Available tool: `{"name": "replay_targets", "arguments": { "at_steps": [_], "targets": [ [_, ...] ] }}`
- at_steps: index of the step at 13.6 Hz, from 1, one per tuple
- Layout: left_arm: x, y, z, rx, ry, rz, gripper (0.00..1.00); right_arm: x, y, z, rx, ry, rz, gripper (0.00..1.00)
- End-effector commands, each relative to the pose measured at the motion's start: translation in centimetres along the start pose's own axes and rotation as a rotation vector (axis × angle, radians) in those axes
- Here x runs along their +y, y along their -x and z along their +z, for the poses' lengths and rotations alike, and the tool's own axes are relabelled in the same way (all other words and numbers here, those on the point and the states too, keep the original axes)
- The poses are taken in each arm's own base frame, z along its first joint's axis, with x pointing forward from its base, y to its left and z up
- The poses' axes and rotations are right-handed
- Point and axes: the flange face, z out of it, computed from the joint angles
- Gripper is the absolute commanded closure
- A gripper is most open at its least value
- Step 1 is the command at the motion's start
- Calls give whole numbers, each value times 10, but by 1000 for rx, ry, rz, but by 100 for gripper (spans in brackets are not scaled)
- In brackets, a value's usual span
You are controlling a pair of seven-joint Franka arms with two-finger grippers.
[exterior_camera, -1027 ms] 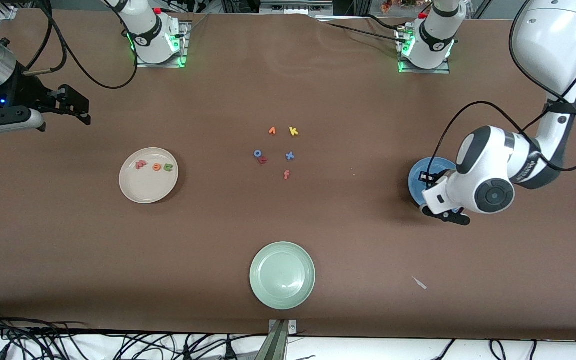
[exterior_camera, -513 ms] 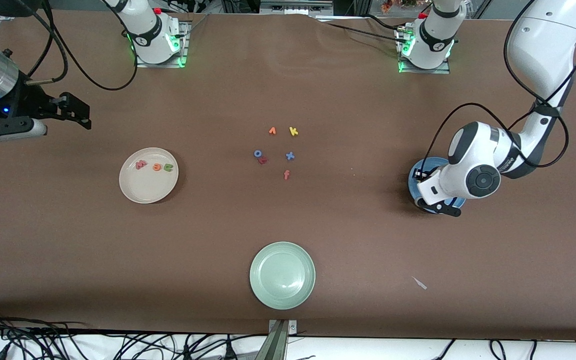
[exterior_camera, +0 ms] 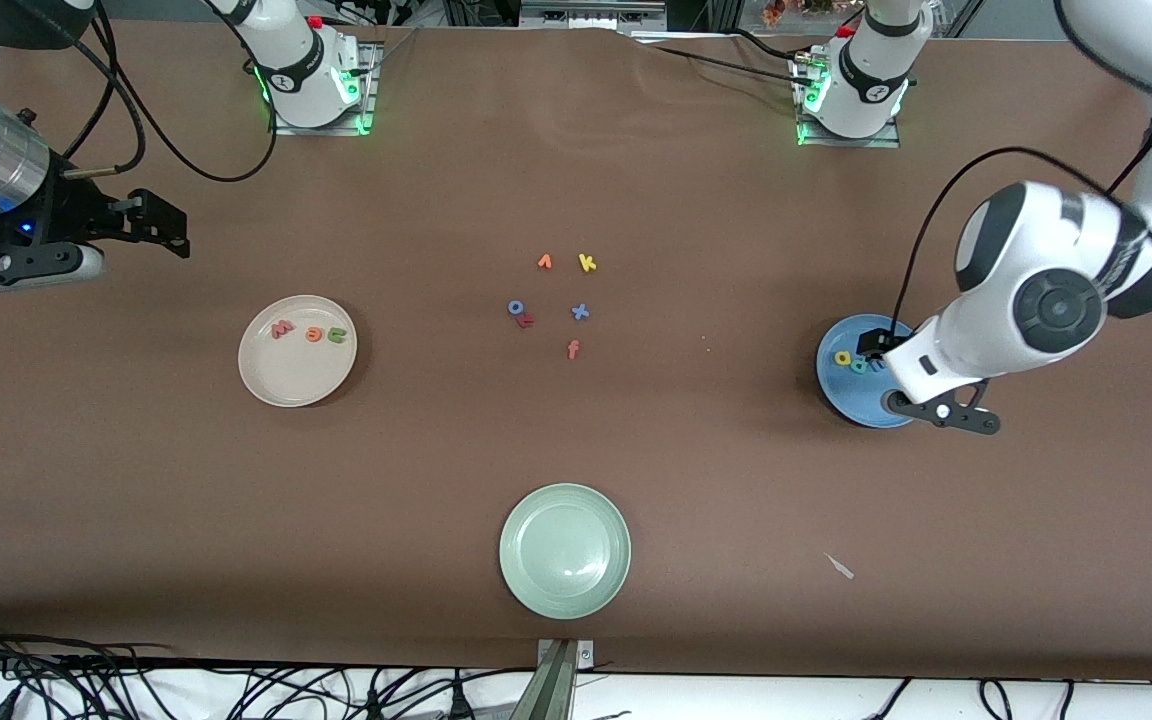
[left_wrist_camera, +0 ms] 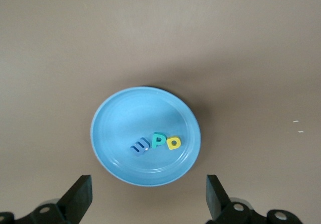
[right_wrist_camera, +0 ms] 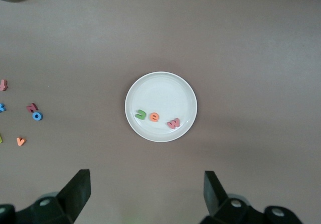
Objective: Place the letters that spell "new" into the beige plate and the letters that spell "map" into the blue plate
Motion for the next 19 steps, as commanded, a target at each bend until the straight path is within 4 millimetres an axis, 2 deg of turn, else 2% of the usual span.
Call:
{"name": "replay_targets", "arguments": {
  "at_steps": [1,3,4,5,8,9,11,12,14,16,18,19],
  "targets": [
    [-8,4,-78,25,-11,-6,0,2,2,-1,-9,8,14,0],
    [-18,15,-123,77,7,-37,0,3,2,-1,-10,8,15,0],
    [-13,26,-144,109,34,-50,0,5,3,-1,-10,8,18,0],
    [-19,36,-161,142,42,-86,0,4,3,-1,-10,8,17,0],
    [-14,41,-168,155,41,-131,0,6,3,-1,-10,8,20,0],
    [-16,53,-179,174,69,-162,0,6,3,-1,-9,8,20,0],
    [-21,74,-171,158,103,-205,0,5,2,-1,-9,8,18,0],
    [-20,90,-162,148,98,-212,0,6,3,-1,-9,8,20,0],
    [-21,109,-144,197,123,-229,0,5,3,-1,-10,10,18,0],
    [-24,110,-142,205,154,-243,0,6,3,-1,-9,10,20,0],
    [-36,112,-141,205,153,-260,0,6,3,-1,-9,10,20,0],
    [-32,111,-142,207,149,-249,0,6,2,-1,-10,10,20,0]
  ]
}}
